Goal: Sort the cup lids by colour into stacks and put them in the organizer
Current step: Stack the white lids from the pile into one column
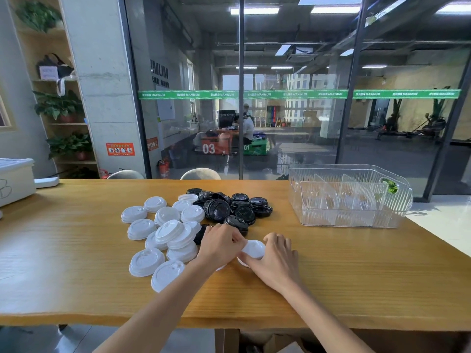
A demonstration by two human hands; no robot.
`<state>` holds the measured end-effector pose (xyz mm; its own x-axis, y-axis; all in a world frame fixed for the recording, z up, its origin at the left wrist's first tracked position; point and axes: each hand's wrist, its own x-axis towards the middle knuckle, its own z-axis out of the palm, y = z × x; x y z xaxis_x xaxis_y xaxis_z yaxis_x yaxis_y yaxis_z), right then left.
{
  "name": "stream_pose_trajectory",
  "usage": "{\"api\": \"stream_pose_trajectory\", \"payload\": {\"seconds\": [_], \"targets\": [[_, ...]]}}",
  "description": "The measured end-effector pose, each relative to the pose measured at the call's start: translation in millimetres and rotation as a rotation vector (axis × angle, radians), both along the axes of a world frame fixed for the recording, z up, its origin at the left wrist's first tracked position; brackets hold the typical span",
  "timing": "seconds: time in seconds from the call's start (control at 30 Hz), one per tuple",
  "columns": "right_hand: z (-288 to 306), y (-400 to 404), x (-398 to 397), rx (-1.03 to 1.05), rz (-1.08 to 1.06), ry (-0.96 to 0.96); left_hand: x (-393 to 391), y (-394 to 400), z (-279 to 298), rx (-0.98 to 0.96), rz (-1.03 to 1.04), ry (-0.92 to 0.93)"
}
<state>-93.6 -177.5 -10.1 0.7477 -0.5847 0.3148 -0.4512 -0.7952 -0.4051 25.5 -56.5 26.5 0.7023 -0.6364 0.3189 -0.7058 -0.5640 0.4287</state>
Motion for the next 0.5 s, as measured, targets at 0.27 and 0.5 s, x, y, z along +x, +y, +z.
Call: {"api": "stream_pose_trajectory", "payload": {"seconds": [0.27,0.5], "targets": [[-1.4,-7.1,-1.8,0.086,0.033,-0.056,7.2,15.1,4.2,0.001,-0.058,0.117],[-0.5,-5.5,-0.4,0.004,-0.016,-0.016,4.8,31.7,5.6,0.102,-0.223,0.147]]}}
